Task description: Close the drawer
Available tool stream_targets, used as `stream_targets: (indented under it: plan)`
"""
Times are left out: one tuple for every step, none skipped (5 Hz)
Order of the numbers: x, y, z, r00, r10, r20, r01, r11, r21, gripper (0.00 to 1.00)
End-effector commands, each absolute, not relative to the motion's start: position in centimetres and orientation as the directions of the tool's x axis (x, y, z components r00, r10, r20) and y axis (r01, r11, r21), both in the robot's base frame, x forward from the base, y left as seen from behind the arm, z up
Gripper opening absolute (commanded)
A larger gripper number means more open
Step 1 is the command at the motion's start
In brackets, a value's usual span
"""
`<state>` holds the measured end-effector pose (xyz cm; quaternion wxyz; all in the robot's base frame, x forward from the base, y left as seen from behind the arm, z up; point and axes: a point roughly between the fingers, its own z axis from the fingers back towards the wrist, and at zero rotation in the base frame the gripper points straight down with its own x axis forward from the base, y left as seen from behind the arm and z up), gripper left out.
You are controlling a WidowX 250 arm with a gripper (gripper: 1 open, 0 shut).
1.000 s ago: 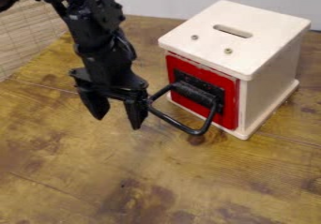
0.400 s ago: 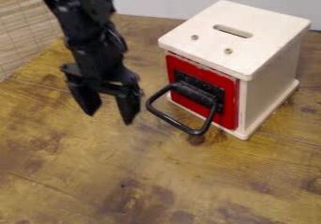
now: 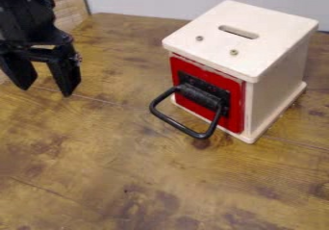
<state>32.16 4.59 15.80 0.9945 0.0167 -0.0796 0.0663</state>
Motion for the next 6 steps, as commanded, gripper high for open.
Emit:
stream_targets:
  plan:
    - [33.0,4.3,17.9,0.965,0.091,0.246,-0.099,0.995,0.023,1.0]
    - [33.6,3.5,17.3,0.968,0.045,0.248,-0.051,0.999,0.017,1.0]
    - [33.9,2.3,16.7,0.97,-0.013,0.241,0.009,1.0,0.014,1.0]
    - [33.9,1.2,16.1,0.975,-0.029,0.222,0.026,1.0,0.017,1.0]
    - [34.0,1.6,15.4,0.979,0.005,0.203,-0.012,0.999,0.03,1.0]
    - [34.0,2.6,15.1,0.977,0.043,0.207,-0.053,0.998,0.039,1.0]
